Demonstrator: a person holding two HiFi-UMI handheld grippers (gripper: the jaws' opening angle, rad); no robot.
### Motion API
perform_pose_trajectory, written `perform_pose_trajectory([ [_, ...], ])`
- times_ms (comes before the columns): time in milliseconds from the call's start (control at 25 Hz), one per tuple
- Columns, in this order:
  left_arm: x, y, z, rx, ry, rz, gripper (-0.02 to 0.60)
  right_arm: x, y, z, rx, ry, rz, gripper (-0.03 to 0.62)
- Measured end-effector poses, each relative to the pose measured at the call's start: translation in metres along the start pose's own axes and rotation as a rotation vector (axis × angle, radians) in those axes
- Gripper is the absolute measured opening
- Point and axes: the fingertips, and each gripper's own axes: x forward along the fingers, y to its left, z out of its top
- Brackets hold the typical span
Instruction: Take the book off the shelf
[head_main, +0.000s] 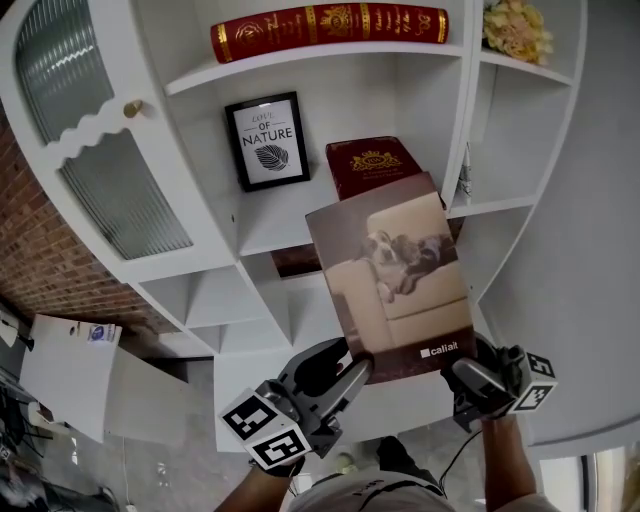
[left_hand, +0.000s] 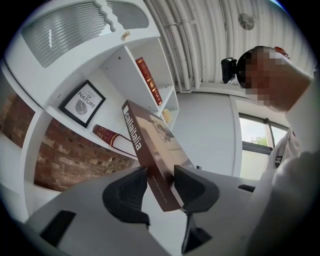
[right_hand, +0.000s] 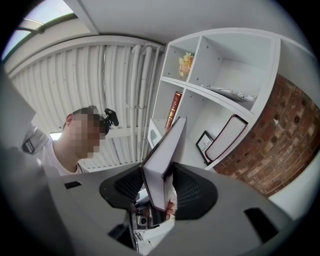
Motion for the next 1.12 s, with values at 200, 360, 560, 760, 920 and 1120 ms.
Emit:
perform_pose_trajectory([
  [200,-0.01,-0.011,0.003,0.02,-0.009,-0.001,0.178,0.001,0.016,-0.002,-0.026,-0.013,0.013,0.189],
  [360,-0.018,-0.017,0.007,0.04,-0.013,0.002,0.178,0.003,0.026,-0.005,-0.039,-0.015,0.02,0.189],
  [560,-0.023,-0.024,0.01,0.059,-0.022,0.004,0.178,0.005,0.035,-0.005,-0.05,-0.018,0.031,0.189],
  [760,-0.027,-0.029,0.013,0.069,-0.026,0.0,0.178,0.006,0.042,-0.005,-0.058,-0.023,0.034,0.189],
  [920,-0.027,-0.033,0.014,0.074,-0.029,-0.004,0.178,0.005,0.045,-0.004,-0.063,-0.026,0.038,0.189],
  [1120,-0.026,-0.036,0.014,0.075,-0.026,-0.005,0.178,0.003,0.047,-0.003,-0.068,-0.026,0.039,0.187],
])
